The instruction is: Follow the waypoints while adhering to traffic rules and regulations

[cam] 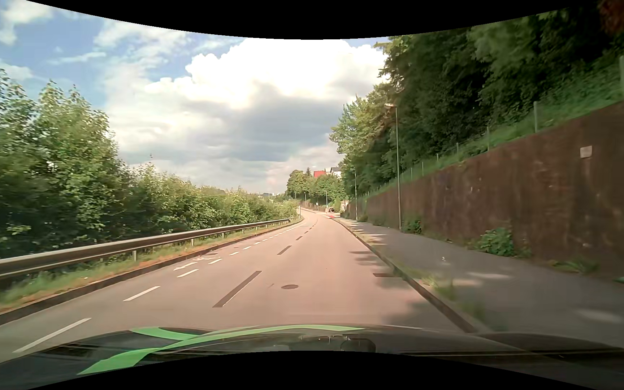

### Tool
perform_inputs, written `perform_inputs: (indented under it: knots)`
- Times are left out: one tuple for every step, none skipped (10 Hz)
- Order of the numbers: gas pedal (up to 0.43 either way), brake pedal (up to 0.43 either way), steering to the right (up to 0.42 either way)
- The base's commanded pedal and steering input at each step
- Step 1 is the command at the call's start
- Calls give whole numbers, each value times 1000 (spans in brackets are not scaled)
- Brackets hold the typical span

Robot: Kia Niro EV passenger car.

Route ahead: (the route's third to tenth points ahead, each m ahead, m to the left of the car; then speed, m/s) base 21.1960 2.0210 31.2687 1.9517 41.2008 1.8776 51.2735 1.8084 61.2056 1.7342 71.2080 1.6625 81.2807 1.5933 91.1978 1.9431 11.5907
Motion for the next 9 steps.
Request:
perform_inputs:
  knots:
    - [98,0,-3]
    - [98,0,-3]
    - [98,0,-3]
    - [98,0,-3]
    - [98,0,-3]
    - [110,0,-3]
    - [110,0,-3]
    - [110,0,-2]
    - [110,0,-2]
